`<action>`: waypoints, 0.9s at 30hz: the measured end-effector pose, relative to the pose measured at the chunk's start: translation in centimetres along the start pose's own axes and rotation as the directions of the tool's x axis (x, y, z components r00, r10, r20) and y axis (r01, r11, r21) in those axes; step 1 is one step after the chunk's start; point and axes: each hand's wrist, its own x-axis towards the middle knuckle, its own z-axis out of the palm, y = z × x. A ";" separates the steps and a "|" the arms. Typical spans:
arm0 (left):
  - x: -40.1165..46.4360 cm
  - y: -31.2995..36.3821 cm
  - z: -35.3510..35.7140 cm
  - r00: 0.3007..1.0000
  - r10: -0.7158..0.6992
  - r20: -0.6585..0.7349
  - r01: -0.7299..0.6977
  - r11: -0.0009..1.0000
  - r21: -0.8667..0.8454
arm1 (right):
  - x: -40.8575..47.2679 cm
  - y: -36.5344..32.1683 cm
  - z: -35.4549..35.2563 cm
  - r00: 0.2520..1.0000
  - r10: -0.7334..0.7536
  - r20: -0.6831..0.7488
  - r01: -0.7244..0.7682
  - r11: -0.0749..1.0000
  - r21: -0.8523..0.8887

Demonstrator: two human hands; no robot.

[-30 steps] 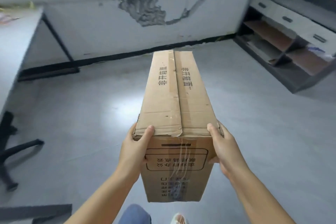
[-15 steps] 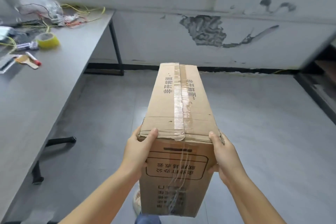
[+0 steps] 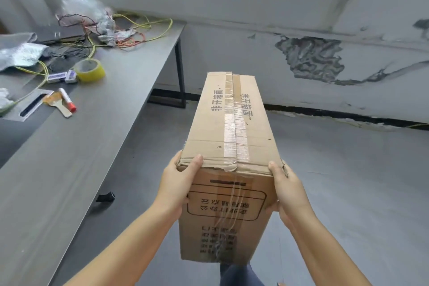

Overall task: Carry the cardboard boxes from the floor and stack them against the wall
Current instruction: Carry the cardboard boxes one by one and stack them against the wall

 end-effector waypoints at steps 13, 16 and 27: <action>29.2 5.4 7.9 0.985 -0.118 -0.124 0.112 0.992 -0.058 | 30.6 -9.7 7.6 0.991 0.050 0.122 -0.041 0.996 -0.080; 35.9 3.8 8.8 0.977 -0.145 -0.154 0.137 0.989 -0.063 | 36.6 -9.1 9.7 0.991 0.068 0.115 -0.058 0.994 -0.090; 50.5 -12.2 6.1 0.952 -0.264 -0.152 0.270 0.963 0.018 | 47.1 8.2 17.2 0.978 0.204 -0.035 -0.206 0.977 -0.052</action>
